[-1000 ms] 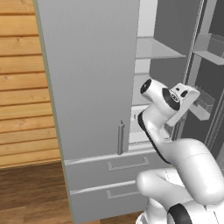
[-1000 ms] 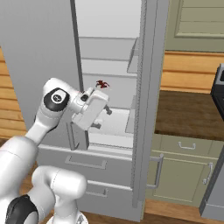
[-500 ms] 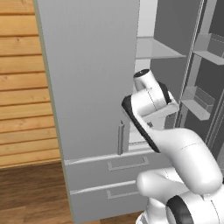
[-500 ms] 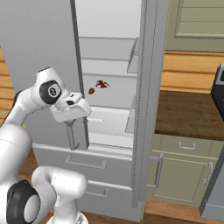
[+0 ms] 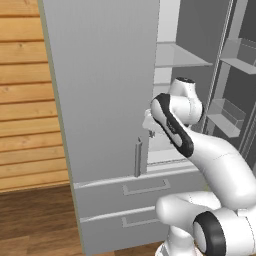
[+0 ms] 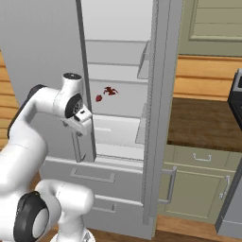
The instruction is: Take the strawberry from the fridge and place it on top of the pancake, located on the dining counter.
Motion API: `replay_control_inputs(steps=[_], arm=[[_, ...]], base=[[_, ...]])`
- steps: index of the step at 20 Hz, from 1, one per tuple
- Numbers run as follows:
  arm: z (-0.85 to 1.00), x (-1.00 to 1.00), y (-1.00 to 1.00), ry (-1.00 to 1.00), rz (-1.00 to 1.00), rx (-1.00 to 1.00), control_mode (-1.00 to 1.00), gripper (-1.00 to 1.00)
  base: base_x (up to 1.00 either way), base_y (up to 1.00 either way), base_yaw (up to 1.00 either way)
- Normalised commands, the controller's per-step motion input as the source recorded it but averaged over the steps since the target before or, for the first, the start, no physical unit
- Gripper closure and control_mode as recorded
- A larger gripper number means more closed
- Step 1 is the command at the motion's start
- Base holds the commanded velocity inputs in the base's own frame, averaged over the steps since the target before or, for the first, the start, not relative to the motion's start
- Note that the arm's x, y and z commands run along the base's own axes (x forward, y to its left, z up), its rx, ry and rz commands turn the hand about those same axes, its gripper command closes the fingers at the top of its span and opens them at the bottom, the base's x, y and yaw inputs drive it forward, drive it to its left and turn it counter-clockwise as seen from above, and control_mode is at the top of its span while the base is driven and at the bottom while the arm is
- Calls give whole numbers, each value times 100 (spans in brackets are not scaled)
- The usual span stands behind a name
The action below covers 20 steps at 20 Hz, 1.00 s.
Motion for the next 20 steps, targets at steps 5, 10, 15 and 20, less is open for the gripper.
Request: replay_control_inputs(steps=[5, 10, 15, 20], arm=[[0, 56, 42, -49, -3, -5, -100, -100], [-1, 41, -5, -25, 0, -19, -100, -100], [-12, 63, 0, 4, 3, -19, -100, -100], [-11, 24, 2, 17, 11, -3, -100, -100]], base=[[0, 0, 0], [0, 0, 0], [0, 0, 0], [0, 0, 0]])
